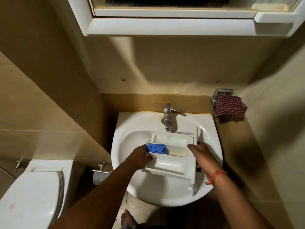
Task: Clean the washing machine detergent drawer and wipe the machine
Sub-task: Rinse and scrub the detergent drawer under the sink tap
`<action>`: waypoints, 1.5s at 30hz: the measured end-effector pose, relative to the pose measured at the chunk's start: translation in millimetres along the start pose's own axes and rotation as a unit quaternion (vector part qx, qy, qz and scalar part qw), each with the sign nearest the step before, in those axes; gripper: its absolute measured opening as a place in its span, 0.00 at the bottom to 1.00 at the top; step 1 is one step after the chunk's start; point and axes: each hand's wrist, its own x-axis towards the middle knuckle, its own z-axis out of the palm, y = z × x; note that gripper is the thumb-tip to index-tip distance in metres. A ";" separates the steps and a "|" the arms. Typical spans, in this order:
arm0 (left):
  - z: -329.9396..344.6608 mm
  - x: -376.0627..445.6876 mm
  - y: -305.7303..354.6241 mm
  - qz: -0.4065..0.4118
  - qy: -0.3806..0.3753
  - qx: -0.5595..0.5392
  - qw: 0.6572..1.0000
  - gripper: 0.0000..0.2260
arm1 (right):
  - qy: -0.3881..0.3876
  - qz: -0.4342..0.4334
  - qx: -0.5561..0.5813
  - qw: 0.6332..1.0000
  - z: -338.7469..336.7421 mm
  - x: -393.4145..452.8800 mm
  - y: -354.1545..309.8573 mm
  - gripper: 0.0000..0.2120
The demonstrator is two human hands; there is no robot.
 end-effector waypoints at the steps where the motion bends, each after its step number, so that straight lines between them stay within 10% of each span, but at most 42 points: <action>1: 1.5 1.6 2.4 -0.009 -0.002 0.001 1.000 0.20 | 0.015 -0.002 -0.002 1.000 -2.8 -2.0 -3.0 0.34; 12: 25.4 -16.6 15.9 -0.126 -0.018 -0.111 0.986 0.18 | 0.137 -0.065 -0.277 0.949 -14.5 -36.5 -37.0 0.45; 16: 33.9 -43.1 29.1 -0.235 -0.191 -0.377 0.875 0.30 | 0.141 -0.075 -0.267 0.950 -9.3 -42.4 -39.0 0.47; 19: 46.5 -44.5 36.5 -0.219 -0.161 -0.499 0.823 0.18 | 0.095 -0.027 -0.136 0.986 -3.1 -38.8 -23.0 0.47; 26: 37.2 -42.6 34.7 -0.157 -0.004 -0.465 0.871 0.11 | -0.013 0.067 0.078 0.995 16.2 -45.0 21.2 0.22; 36: 4.1 -24.0 22.6 -0.092 -0.007 -0.311 0.946 0.14 | -0.104 0.121 -0.007 0.987 0.1 -53.1 36.2 0.18; 45: 13.6 -16.8 29.3 -0.108 0.035 -0.281 0.953 0.22 | -0.101 -0.163 -0.253 0.948 15.6 -22.6 -0.9 0.10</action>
